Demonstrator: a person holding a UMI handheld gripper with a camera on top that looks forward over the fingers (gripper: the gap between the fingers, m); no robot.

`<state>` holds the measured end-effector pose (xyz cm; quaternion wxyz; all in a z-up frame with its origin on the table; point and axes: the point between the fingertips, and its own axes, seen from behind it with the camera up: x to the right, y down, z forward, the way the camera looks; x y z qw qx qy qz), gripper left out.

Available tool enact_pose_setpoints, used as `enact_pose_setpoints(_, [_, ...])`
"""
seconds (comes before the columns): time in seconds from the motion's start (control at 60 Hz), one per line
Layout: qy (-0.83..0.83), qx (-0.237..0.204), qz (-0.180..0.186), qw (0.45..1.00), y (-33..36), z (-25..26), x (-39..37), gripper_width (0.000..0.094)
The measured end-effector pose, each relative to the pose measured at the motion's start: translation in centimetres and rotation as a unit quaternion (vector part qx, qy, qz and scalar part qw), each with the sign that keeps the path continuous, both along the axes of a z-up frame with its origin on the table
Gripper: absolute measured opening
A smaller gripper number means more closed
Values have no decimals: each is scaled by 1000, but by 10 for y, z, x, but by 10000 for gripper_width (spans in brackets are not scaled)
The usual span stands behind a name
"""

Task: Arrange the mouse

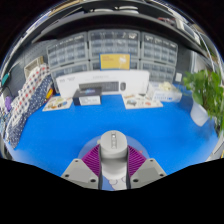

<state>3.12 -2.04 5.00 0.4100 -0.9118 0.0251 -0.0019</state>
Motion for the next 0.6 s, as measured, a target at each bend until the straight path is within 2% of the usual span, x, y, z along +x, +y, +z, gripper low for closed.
enact_pose_setpoints(0.167, [-1,-45,-6,999,-19,-54,1,328])
enact_pose_setpoints(0.383, [-13,-25,1,1000,-17,-58,3,368])
enact_pose_setpoints(0.55, [-8,-35,-4,999,-18,-59,2,516])
enact_pose_setpoints(0.6, [3,-49,-8,999,-22,-56,3,679])
